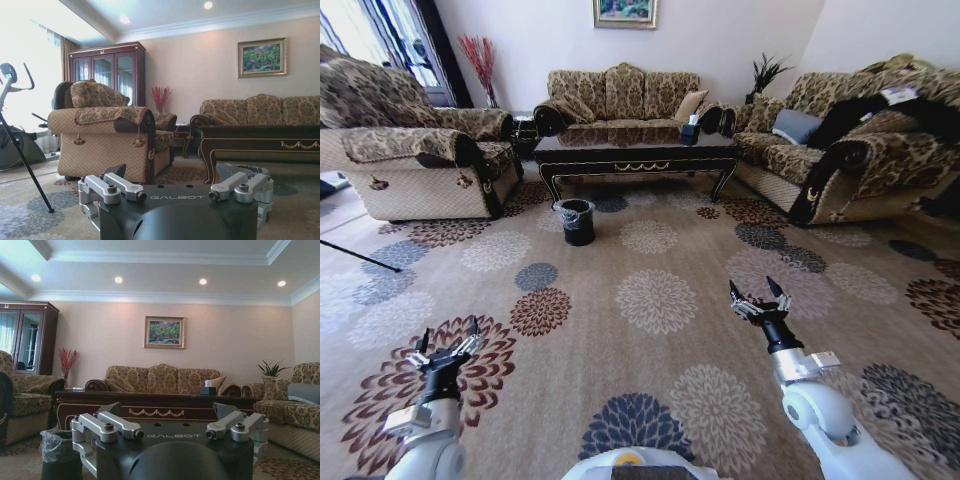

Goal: Move to the front of the table and pick up the trash from the floor, then place it into the trash bin.

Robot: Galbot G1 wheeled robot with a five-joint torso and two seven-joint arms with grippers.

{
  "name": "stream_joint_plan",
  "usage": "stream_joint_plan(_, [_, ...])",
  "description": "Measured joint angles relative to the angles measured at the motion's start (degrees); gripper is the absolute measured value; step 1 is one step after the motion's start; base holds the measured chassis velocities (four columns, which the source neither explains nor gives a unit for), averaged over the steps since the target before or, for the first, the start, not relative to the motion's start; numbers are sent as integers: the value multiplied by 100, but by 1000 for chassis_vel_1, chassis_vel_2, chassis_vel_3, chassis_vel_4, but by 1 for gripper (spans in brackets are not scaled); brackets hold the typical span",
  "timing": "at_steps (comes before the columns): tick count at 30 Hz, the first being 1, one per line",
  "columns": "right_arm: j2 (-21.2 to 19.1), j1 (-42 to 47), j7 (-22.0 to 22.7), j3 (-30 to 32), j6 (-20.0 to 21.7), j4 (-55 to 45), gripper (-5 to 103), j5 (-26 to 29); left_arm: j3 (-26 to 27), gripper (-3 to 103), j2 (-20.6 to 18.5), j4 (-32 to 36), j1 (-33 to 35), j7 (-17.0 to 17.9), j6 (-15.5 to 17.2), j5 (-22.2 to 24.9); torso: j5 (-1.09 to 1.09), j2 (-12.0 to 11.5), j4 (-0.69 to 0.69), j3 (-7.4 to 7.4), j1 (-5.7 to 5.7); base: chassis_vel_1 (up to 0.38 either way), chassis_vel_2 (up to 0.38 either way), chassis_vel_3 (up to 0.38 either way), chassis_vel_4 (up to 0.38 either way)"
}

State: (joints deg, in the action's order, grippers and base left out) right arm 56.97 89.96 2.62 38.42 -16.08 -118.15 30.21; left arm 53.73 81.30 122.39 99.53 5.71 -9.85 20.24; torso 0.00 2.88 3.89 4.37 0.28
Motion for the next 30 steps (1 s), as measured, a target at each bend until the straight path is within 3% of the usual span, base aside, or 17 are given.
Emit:
stream_joint_plan(7, [0,0,0,0,0,0,100,0,0,100,0,0,0,0,0,0,0,84,0,54,25,0,0,0,0])
stream_joint_plan(30, [0,0,0,0,0,0,100,0,0,100,0,0,0,0,0,0,0,620,0,515,104,0,0,0,0])
